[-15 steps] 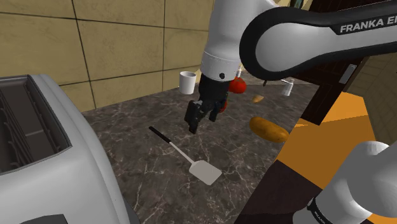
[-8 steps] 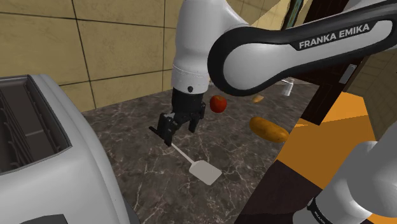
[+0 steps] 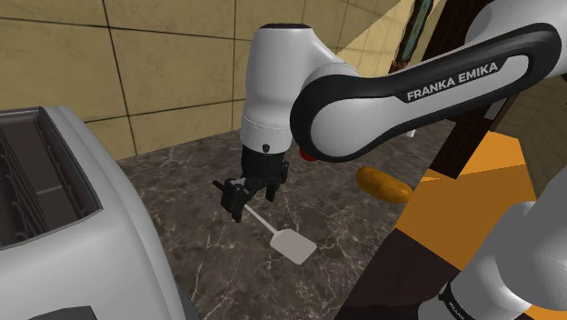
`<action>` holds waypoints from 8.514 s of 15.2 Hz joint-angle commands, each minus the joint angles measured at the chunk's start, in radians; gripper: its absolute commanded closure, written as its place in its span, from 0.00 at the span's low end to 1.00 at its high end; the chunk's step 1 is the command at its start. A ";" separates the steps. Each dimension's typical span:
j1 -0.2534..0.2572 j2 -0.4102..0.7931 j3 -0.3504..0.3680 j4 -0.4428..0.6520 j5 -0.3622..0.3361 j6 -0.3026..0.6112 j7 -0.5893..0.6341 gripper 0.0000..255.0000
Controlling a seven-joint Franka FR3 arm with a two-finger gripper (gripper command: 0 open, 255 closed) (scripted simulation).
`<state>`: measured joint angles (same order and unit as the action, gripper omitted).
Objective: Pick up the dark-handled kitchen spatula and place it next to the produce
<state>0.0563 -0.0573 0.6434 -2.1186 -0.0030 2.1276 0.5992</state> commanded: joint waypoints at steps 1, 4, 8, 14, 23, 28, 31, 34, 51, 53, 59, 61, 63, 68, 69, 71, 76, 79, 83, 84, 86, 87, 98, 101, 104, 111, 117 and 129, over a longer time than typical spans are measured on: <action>0.000 0.001 0.000 -0.001 -0.001 0.002 0.000 0.00; 0.000 0.001 0.000 -0.001 -0.001 0.002 0.000 0.00; 0.000 0.001 0.000 -0.001 -0.001 0.002 0.000 1.00; 0.000 0.001 0.000 -0.001 -0.001 0.002 0.000 1.00; -0.002 -0.037 -0.008 0.074 0.025 -0.104 -0.022 1.00; -0.003 -0.053 -0.013 0.128 0.034 -0.170 -0.030 1.00; -0.004 -0.059 -0.016 0.163 0.037 -0.210 -0.034 1.00; -0.005 -0.062 -0.018 0.200 0.039 -0.250 -0.036 1.00; -0.046 -0.196 -0.121 0.219 0.103 -0.388 -0.193 1.00; -0.057 -0.241 -0.163 0.174 0.118 -0.388 -0.251 1.00; -0.090 -0.345 -0.285 0.067 0.130 -0.391 -0.415 1.00; -0.102 -0.370 -0.324 0.040 0.126 -0.393 -0.467 1.00; -0.115 -0.391 -0.363 0.018 0.119 -0.394 -0.518 1.00; -0.153 -0.422 -0.459 -0.019 0.092 -0.397 -0.643 1.00; -0.161 -0.425 -0.478 -0.023 0.085 -0.397 -0.667 1.00; -0.177 -0.428 -0.516 -0.027 0.071 -0.398 -0.716 1.00; -0.220 -0.415 -0.608 -0.020 0.035 -0.396 -0.837 1.00; -0.245 -0.394 -0.662 -0.003 0.016 -0.394 -0.909 1.00; -0.277 -0.351 -0.733 0.036 -0.006 -0.391 -1.004 1.00; -0.284 -0.338 -0.751 0.049 -0.010 -0.390 -1.028 1.00; -0.299 -0.308 -0.786 0.077 -0.017 -0.390 -1.076 1.00; -0.307 -0.292 -0.803 0.093 -0.019 -0.389 -1.100 1.00; -0.389 -0.048 -0.982 0.348 0.015 -0.409 -1.373 1.00; -0.427 0.063 -1.034 0.471 0.056 -0.432 -1.467 1.00; -0.427 0.057 -1.031 0.424 0.054 -0.390 -1.467 1.00; -0.426 0.052 -1.030 0.324 0.053 -0.295 -1.470 1.00; -0.427 0.057 -1.030 0.249 0.057 -0.215 -1.475 1.00; -0.428 0.091 -1.031 0.126 0.075 -0.062 -1.494 1.00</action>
<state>-0.3724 0.0297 -0.3885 -1.9867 0.0701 2.0556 -0.8942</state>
